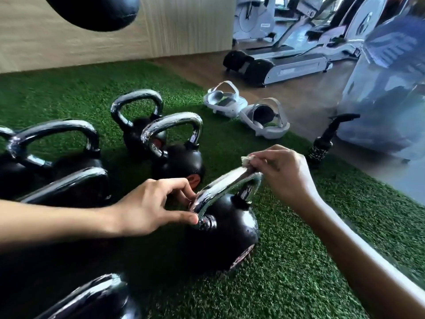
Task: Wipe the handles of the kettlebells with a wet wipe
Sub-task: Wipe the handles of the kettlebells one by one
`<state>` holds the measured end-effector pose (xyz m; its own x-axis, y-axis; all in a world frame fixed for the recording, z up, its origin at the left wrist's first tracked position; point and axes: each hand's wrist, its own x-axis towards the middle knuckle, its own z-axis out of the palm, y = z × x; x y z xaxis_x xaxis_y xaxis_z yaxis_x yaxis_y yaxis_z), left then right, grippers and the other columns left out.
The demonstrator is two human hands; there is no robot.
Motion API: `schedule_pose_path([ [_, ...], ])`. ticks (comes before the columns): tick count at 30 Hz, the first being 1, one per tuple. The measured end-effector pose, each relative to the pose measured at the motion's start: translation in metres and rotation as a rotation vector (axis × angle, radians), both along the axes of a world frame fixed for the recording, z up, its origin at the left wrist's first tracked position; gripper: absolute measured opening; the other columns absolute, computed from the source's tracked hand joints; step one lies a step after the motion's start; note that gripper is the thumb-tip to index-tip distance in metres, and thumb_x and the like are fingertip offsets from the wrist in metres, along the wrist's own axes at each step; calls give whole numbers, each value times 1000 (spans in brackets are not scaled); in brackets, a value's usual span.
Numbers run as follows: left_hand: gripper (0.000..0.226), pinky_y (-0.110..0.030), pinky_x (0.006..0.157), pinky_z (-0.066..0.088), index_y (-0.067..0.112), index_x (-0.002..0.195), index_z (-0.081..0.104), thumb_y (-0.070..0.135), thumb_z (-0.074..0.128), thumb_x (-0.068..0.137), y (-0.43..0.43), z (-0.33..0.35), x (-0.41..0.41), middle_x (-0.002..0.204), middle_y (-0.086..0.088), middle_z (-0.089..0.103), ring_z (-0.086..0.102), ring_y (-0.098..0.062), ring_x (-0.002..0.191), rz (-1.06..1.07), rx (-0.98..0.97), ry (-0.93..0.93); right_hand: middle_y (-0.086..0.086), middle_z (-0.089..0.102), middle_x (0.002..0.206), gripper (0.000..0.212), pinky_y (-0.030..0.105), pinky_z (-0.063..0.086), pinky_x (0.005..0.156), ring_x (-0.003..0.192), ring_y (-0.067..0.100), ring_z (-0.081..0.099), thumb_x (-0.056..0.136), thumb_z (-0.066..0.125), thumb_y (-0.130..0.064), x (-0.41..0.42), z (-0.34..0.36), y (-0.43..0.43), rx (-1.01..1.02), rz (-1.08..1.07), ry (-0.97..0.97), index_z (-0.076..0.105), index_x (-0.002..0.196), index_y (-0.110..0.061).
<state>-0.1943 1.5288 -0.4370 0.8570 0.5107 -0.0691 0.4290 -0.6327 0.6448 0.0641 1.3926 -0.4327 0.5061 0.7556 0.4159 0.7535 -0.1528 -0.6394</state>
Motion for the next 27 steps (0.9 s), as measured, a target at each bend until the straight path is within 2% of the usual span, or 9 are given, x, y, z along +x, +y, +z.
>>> schedule_pose_path([
  [3, 44, -28, 57, 43, 46, 96, 61, 75, 76, 66, -4, 7, 2, 95, 16, 72, 42, -4, 55, 36, 42, 57, -13, 71, 93, 13, 35, 52, 82, 86, 9, 64, 90, 73, -22, -16, -6, 1, 73, 83, -77, 82, 95, -30],
  [5, 43, -24, 55, 39, 44, 95, 62, 72, 78, 66, -8, 11, 5, 94, 16, 72, 41, -5, 53, 43, 65, 95, -13, 71, 93, 13, 28, 49, 81, 86, 7, 64, 91, 72, -22, -17, -12, -3, 128, 78, -76, 82, 97, -28],
  [8, 42, -16, 53, 35, 40, 93, 64, 67, 80, 66, -12, 16, 8, 92, 15, 73, 43, -4, 51, 57, 85, 114, -10, 75, 89, 12, 13, 44, 59, 65, -4, 62, 91, 73, -23, 12, -35, -7, 140, -62, 251, 81, 95, -30],
  [10, 40, -17, 55, 36, 40, 92, 64, 65, 82, 66, -14, 19, 10, 90, 14, 73, 43, -4, 53, 61, 85, 133, 1, 77, 79, 11, 18, 34, 45, 44, -1, 46, 92, 72, -26, 23, -59, -8, 93, -98, 527, 81, 88, -30],
  [12, 39, -18, 56, 36, 39, 91, 64, 63, 83, 66, -16, 24, 11, 88, 13, 74, 45, -3, 55, 61, 74, 151, 3, 78, 77, 10, 24, 35, 49, 50, 5, 46, 92, 72, -30, 20, -77, -7, 69, -122, 677, 82, 91, -27],
  [16, 38, -14, 62, 38, 38, 89, 67, 61, 84, 65, -19, 24, 13, 86, 17, 73, 50, 1, 60, 118, 84, 146, -14, 78, 82, 5, 29, 54, 75, 80, 7, 70, 89, 76, -32, 20, -77, -5, 241, -165, 840, 80, 90, -30],
  [21, 36, -16, 62, 37, 36, 89, 69, 57, 86, 65, -28, 23, 12, 86, 17, 73, 50, 5, 58, 171, 81, 148, 1, 79, 100, 10, 30, 59, 83, 100, 6, 69, 92, 72, -27, 9, -103, -7, 57, -53, 997, 80, 94, -22],
  [25, 33, -9, 56, 37, 39, 98, 72, 48, 88, 71, -32, 47, 21, 91, 21, 76, 52, 15, 51, 153, 89, 304, -9, 79, 91, 7, 16, 49, 84, 81, -10, 69, 91, 73, -21, 13, -74, -21, 153, -48, 1081, 78, 95, -21],
  [27, 42, -10, 61, 43, 53, 109, 68, 55, 85, 71, -36, 59, 24, 94, 31, 73, 57, 17, 57, 174, 250, 345, -6, 79, 91, 12, 11, 45, 70, 72, -11, 67, 89, 74, -23, 12, -44, -30, 256, -40, 1094, 78, 100, -18],
])
